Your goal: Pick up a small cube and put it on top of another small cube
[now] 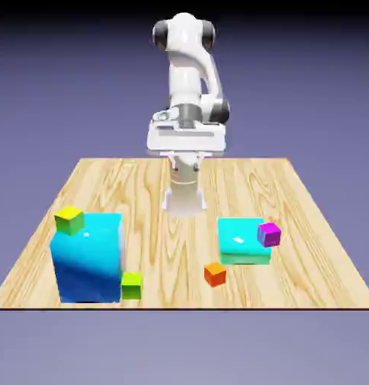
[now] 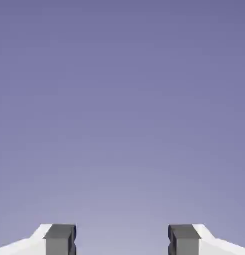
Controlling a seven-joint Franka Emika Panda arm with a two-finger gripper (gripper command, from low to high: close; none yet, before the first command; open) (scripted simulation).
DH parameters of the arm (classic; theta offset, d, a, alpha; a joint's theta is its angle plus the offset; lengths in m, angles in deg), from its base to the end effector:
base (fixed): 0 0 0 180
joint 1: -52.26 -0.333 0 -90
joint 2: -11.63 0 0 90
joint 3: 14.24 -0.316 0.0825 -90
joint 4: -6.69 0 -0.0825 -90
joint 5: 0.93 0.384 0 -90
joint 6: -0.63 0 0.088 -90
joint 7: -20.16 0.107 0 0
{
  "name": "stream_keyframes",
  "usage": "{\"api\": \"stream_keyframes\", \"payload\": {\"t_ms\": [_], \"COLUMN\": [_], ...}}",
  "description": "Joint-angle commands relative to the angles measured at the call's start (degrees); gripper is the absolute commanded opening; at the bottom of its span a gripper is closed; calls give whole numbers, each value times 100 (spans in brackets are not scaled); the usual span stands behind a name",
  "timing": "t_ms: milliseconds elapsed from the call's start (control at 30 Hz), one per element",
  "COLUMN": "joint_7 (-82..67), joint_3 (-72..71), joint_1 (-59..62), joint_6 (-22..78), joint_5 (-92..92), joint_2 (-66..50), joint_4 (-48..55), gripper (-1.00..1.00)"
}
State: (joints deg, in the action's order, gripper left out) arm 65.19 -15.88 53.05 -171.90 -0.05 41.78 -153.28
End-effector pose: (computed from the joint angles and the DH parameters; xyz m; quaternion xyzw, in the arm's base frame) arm 0.3976 0.0049 0.4461 -0.8608 0.3557 -0.3367 0.1385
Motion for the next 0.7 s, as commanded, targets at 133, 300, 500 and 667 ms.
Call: {"api": "stream_keyframes", "payload": {"t_ms": [133,300,500,667], "joint_7": [1069,2137,3419,4487], "joint_3": [-680,-1361,-2177,-2857], "joint_1": [614,1227,1964,2577], "joint_6": [611,1223,1956,2567], "joint_5": [365,730,1168,1533], "joint_2": [-1039,-2077,-3323,-4361], "joint_4": [429,857,1371,1800], "gripper": [0,0,0,0]}}
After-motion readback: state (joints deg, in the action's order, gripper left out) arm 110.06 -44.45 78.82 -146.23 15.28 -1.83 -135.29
